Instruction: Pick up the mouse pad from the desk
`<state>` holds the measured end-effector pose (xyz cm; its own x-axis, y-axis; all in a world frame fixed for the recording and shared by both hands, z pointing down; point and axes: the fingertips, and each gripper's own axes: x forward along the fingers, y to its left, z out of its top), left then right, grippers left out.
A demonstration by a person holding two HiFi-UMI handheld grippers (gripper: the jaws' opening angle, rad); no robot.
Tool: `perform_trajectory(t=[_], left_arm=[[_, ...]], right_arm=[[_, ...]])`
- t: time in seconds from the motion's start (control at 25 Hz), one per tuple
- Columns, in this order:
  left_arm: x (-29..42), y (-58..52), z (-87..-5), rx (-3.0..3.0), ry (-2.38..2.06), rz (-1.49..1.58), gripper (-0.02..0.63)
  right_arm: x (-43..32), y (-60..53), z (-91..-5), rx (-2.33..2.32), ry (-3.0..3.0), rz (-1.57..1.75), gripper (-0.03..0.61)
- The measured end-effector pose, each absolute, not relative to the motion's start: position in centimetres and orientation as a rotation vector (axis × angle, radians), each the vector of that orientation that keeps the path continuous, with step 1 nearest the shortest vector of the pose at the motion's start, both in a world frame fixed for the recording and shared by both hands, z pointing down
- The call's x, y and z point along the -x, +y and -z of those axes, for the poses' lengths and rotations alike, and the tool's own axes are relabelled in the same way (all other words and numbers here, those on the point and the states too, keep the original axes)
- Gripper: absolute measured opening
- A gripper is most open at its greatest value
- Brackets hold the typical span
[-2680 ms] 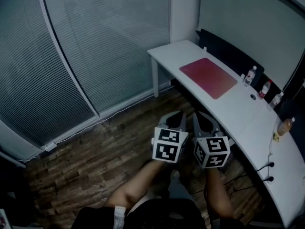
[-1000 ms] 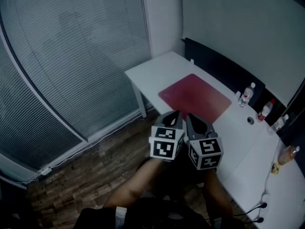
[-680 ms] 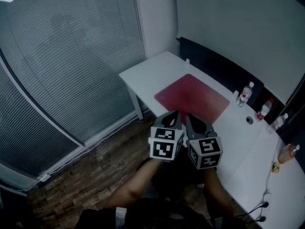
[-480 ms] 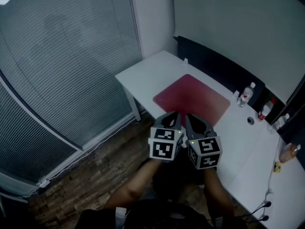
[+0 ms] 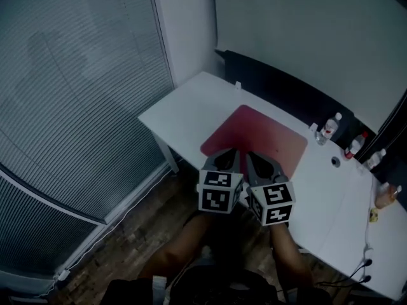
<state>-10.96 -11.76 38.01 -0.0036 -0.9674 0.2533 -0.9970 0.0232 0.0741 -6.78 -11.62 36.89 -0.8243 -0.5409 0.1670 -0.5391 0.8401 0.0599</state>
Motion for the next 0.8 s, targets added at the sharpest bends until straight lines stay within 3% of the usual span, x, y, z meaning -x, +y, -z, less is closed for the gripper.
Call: perform_trajectory(t=[0.8], left_arm=[[14.5,-18.8,-39.4,-2.286,-1.797,-0.211,0.005]], right_arm=[[9.9,-18.3,-37.3,-1.205,-2.712,-0.036,0.002]])
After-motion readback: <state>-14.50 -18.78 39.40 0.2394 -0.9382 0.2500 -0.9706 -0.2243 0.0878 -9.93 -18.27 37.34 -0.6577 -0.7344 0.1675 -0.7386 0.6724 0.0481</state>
